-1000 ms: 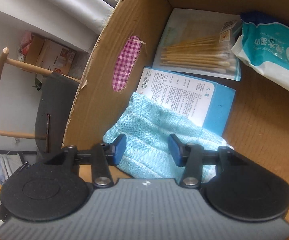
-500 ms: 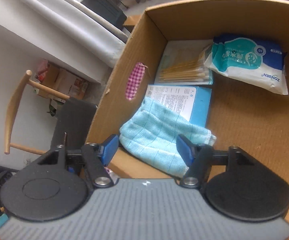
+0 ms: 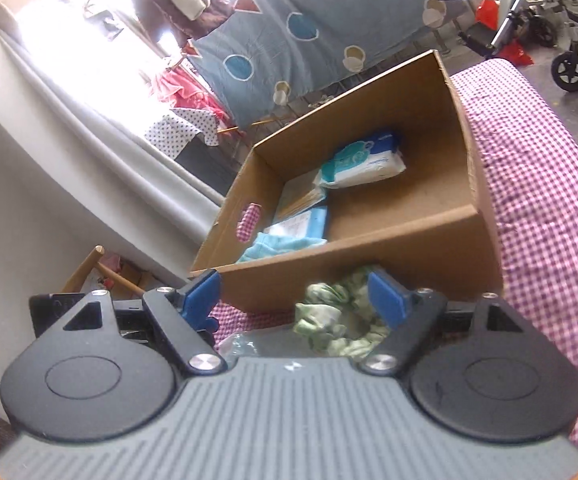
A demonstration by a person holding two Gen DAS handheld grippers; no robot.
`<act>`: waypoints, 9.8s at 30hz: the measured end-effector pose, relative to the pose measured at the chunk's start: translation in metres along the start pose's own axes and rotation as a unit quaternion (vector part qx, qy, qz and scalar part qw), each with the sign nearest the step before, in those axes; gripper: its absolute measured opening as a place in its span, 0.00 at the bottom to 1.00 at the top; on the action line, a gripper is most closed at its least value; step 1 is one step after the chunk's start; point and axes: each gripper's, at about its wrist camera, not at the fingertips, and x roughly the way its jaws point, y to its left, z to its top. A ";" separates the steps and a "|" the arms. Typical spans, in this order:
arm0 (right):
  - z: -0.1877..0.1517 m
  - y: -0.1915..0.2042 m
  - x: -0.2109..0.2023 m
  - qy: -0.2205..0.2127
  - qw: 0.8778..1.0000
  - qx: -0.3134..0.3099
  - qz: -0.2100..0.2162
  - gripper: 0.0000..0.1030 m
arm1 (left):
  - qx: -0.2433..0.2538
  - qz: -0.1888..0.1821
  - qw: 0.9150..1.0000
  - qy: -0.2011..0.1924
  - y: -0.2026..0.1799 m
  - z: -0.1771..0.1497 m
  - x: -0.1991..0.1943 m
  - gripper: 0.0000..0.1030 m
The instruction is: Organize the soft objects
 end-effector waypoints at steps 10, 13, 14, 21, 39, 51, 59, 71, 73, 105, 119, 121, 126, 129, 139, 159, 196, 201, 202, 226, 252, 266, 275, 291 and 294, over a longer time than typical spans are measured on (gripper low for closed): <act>-0.037 -0.054 0.056 0.006 0.998 0.060 -0.035 0.64 | 0.105 -0.028 0.992 0.059 -0.067 0.006 0.074 0.78; -0.037 -0.061 0.057 0.008 0.998 0.067 -0.019 0.64 | 0.110 -0.017 0.992 0.067 -0.072 0.004 0.083 0.78; -0.038 -0.062 0.055 0.010 0.998 0.066 -0.013 0.64 | 0.108 -0.020 0.991 0.071 -0.072 0.002 0.082 0.79; -0.056 -0.078 0.049 0.046 0.995 0.085 0.002 0.71 | 0.106 -0.023 0.984 0.140 -0.068 -0.023 0.094 0.82; -0.081 -0.089 0.039 0.091 0.983 0.157 0.014 0.77 | 0.057 -0.074 0.972 0.216 -0.070 -0.038 0.133 0.81; -0.088 -0.086 -0.024 0.011 0.984 0.174 -0.037 0.79 | 0.063 -0.141 0.962 0.225 -0.091 -0.039 0.155 0.81; -0.064 -0.037 -0.051 -0.034 0.991 0.126 0.001 0.77 | 0.087 -0.160 0.970 0.160 -0.102 -0.015 0.102 0.81; 0.076 0.033 0.073 0.041 0.997 0.024 0.066 0.76 | 0.084 -0.045 0.995 0.009 -0.070 0.096 0.038 0.81; 0.100 0.031 0.110 0.073 0.995 0.027 0.059 0.75 | 0.079 -0.020 0.997 0.009 -0.057 0.118 0.046 0.81; 0.138 -0.051 0.275 0.255 0.955 0.139 -0.052 0.81 | 0.081 0.097 0.977 0.173 0.027 0.154 0.173 0.78; 0.119 -0.067 0.301 0.305 0.926 0.223 -0.007 0.92 | 0.094 0.095 0.969 0.207 0.021 0.154 0.198 0.84; 0.122 -0.063 0.289 0.298 0.927 0.227 0.006 0.93 | 0.082 0.085 0.971 0.209 0.021 0.155 0.193 0.84; 0.126 -0.056 0.248 0.280 0.931 0.233 0.040 0.93 | 0.039 0.034 0.975 0.218 0.026 0.156 0.173 0.84; 0.130 -0.051 0.224 0.259 0.935 0.235 0.059 0.93 | 0.002 -0.006 0.975 0.220 0.030 0.155 0.160 0.84; 0.153 -0.026 0.174 0.175 0.953 0.223 0.109 0.96 | -0.051 -0.073 0.980 0.178 0.030 0.151 0.137 0.87; 0.155 -0.056 0.211 0.199 0.961 0.175 0.075 0.96 | 0.069 0.047 0.987 0.137 0.010 0.144 0.143 0.90; 0.102 0.078 0.326 0.302 0.883 -0.324 -0.155 0.14 | -0.064 0.071 0.993 -0.066 0.079 0.085 -0.028 0.89; 0.122 0.099 0.331 0.240 0.896 -0.342 -0.150 0.14 | -0.068 0.074 0.992 -0.075 0.084 0.083 -0.034 0.89; 0.124 0.101 0.334 0.229 0.895 -0.348 -0.156 0.14 | -0.070 0.075 0.992 -0.075 0.085 0.083 -0.035 0.89; 0.133 0.129 0.063 -0.021 0.979 -0.203 0.029 0.77 | -0.044 0.078 0.988 -0.125 0.040 0.066 -0.071 0.93; -0.069 -0.054 0.081 0.040 0.996 0.058 -0.046 0.53 | 0.079 0.014 0.990 0.119 -0.057 -0.034 0.098 0.64; -0.067 -0.027 0.091 0.072 0.996 0.056 -0.023 0.36 | 0.096 0.002 0.988 0.121 -0.070 -0.022 0.091 0.55; -0.002 0.021 0.070 0.017 1.000 -0.015 0.001 0.37 | 0.144 -0.009 0.988 0.058 -0.095 0.033 0.054 0.56; 0.048 0.021 0.046 0.024 1.000 -0.010 0.005 0.36 | 0.106 -0.053 0.991 0.059 -0.092 0.082 0.064 0.56; 0.069 0.025 0.053 0.021 0.999 -0.030 -0.002 0.37 | 0.110 -0.056 0.991 0.042 -0.093 0.098 0.064 0.56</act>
